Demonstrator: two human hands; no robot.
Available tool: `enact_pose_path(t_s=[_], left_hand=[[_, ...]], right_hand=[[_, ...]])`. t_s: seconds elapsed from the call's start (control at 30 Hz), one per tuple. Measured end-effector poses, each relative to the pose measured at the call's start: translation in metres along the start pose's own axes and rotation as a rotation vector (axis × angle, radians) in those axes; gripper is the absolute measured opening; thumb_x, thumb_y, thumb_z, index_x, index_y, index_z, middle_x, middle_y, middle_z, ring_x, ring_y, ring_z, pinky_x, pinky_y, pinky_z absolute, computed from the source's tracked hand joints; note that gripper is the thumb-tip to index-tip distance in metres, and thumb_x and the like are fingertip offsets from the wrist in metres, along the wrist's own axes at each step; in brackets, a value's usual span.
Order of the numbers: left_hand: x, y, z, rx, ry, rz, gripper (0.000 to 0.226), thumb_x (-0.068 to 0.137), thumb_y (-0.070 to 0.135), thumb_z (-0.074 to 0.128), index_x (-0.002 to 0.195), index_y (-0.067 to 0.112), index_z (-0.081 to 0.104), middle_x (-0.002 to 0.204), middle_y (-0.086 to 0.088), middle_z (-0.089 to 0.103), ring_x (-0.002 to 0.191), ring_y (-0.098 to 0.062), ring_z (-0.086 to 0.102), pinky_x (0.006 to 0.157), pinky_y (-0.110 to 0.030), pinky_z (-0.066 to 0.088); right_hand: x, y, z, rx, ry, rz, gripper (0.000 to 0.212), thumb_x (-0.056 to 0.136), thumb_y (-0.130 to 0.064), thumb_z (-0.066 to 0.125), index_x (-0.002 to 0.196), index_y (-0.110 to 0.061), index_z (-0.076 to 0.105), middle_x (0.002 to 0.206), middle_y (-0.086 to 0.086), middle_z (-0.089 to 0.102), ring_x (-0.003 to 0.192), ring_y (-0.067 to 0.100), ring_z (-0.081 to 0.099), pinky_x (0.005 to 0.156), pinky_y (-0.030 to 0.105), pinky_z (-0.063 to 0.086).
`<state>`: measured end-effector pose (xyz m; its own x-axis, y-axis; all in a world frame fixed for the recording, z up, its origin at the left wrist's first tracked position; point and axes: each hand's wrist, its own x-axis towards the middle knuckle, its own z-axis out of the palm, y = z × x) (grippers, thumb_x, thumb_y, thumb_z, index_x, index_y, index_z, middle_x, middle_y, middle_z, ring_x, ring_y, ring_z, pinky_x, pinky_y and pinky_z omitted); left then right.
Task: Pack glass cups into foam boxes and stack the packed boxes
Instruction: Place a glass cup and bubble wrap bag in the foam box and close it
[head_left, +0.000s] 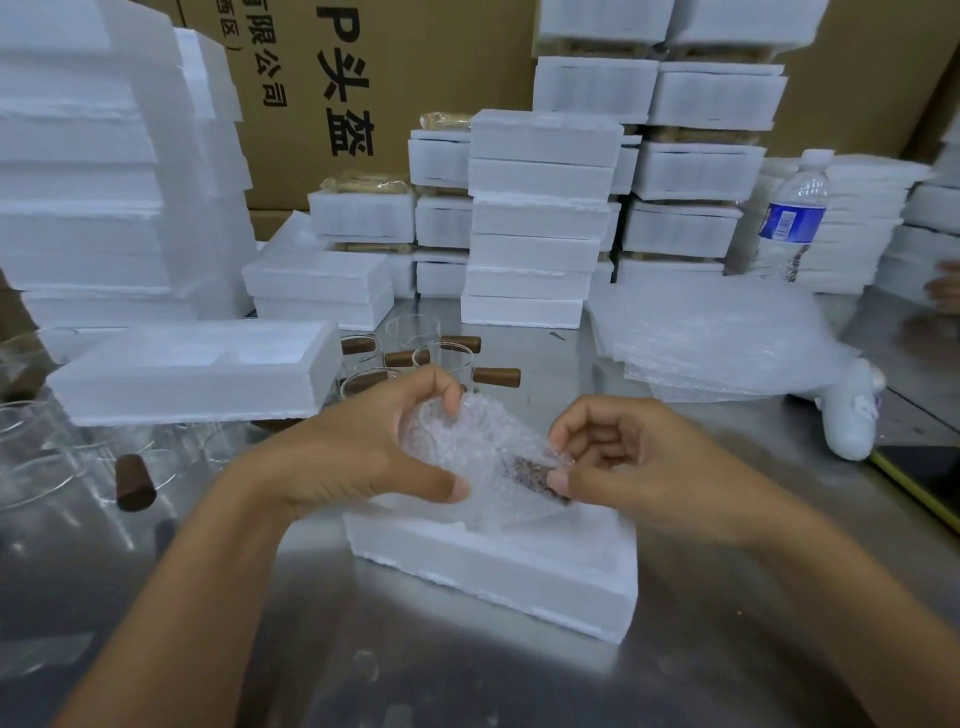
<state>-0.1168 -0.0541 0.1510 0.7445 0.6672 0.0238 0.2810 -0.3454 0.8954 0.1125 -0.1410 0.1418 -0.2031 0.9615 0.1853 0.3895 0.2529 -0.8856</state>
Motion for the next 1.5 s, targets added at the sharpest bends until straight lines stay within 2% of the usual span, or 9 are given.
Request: enact_pose_path(t_s=[0.13, 0.23, 0.47, 0.7, 0.8, 0.93, 1.07, 1.27, 1.5], left_hand=[[0.002, -0.002, 0.004, 0.134, 0.038, -0.046, 0.042, 0.06, 0.029, 0.081, 0.083, 0.037, 0.046, 0.077, 0.007, 0.05, 0.069, -0.013, 0.043, 0.067, -0.031, 0.034], [0.005, 0.0, 0.012, 0.236, 0.082, -0.087, 0.044, 0.064, 0.034, 0.085, 0.082, 0.039, 0.045, 0.078, 0.019, 0.05, 0.067, -0.006, 0.043, 0.062, -0.028, 0.033], [0.005, 0.003, 0.014, 0.216, 0.064, -0.097, 0.051, 0.05, 0.082, 0.06, 0.096, 0.058, 0.056, 0.12, 0.037, 0.043, 0.108, 0.012, 0.04, 0.087, -0.021, 0.034], [0.007, -0.005, 0.006, 0.201, 0.067, -0.097, 0.042, 0.057, 0.068, 0.063, 0.097, 0.055, 0.063, 0.123, 0.034, 0.045, 0.117, 0.004, 0.041, 0.099, -0.029, 0.033], [0.007, -0.004, 0.009, 0.207, 0.082, -0.071, 0.046, 0.055, 0.073, 0.06, 0.098, 0.056, 0.061, 0.112, 0.038, 0.052, 0.106, 0.014, 0.045, 0.091, -0.022, 0.036], [0.008, 0.008, 0.012, 0.127, 0.41, 0.109, 0.038, 0.067, 0.062, 0.058, 0.1, 0.043, 0.06, 0.104, 0.026, 0.062, 0.103, 0.008, 0.056, 0.097, -0.026, 0.045], [-0.007, 0.011, 0.001, 0.437, 0.755, 0.197, 0.027, 0.08, 0.04, 0.067, 0.099, 0.048, 0.049, 0.108, 0.031, 0.051, 0.099, 0.015, 0.046, 0.082, -0.008, 0.034], [-0.017, -0.007, -0.025, 0.896, 0.841, -0.161, 0.045, 0.086, 0.034, 0.066, 0.126, 0.016, 0.053, 0.125, -0.01, 0.058, 0.113, -0.033, 0.05, 0.097, -0.043, 0.035], [-0.012, -0.005, -0.014, 0.93, 0.953, -0.099, 0.029, 0.087, 0.008, 0.06, 0.116, 0.012, 0.058, 0.109, -0.013, 0.066, 0.091, -0.037, 0.062, 0.084, -0.042, 0.043]], right_hand=[[0.001, 0.004, 0.002, -0.246, 0.06, -0.027, 0.02, 0.078, -0.016, 0.074, 0.081, -0.031, 0.062, 0.075, -0.018, 0.059, 0.07, 0.003, 0.056, 0.069, 0.015, 0.047], [0.001, 0.007, 0.001, -0.372, 0.091, -0.044, 0.023, 0.079, -0.018, 0.071, 0.081, -0.036, 0.057, 0.078, -0.02, 0.059, 0.072, 0.001, 0.056, 0.068, 0.011, 0.044], [0.003, 0.012, -0.006, -0.485, 0.143, -0.029, 0.018, 0.084, -0.017, 0.063, 0.085, -0.034, 0.058, 0.084, -0.014, 0.062, 0.079, -0.002, 0.053, 0.069, 0.009, 0.039], [0.004, 0.012, -0.006, -0.309, 0.172, 0.007, 0.012, 0.082, -0.037, 0.063, 0.076, -0.027, 0.065, 0.077, -0.009, 0.067, 0.075, 0.005, 0.06, 0.075, 0.023, 0.046], [0.006, 0.012, -0.007, -0.28, 0.255, 0.013, 0.019, 0.082, -0.041, 0.06, 0.073, -0.026, 0.065, 0.071, -0.016, 0.065, 0.066, -0.003, 0.056, 0.067, 0.011, 0.042], [0.006, 0.018, -0.02, -0.428, 0.586, 0.084, 0.017, 0.085, -0.035, 0.061, 0.073, -0.024, 0.062, 0.066, -0.01, 0.06, 0.062, 0.004, 0.053, 0.06, 0.015, 0.04], [0.001, 0.025, -0.035, -0.657, 0.535, 0.351, 0.008, 0.084, -0.039, 0.058, 0.081, -0.031, 0.058, 0.073, -0.009, 0.06, 0.07, 0.008, 0.055, 0.066, 0.032, 0.046], [0.005, 0.03, -0.034, -0.715, 0.476, 0.397, 0.014, 0.088, -0.044, 0.05, 0.086, -0.033, 0.057, 0.081, -0.012, 0.062, 0.079, 0.013, 0.059, 0.074, 0.035, 0.049], [0.006, 0.034, -0.038, -0.65, 0.57, 0.366, 0.011, 0.088, -0.041, 0.053, 0.082, -0.032, 0.056, 0.077, -0.014, 0.059, 0.073, 0.01, 0.055, 0.059, 0.029, 0.038]])
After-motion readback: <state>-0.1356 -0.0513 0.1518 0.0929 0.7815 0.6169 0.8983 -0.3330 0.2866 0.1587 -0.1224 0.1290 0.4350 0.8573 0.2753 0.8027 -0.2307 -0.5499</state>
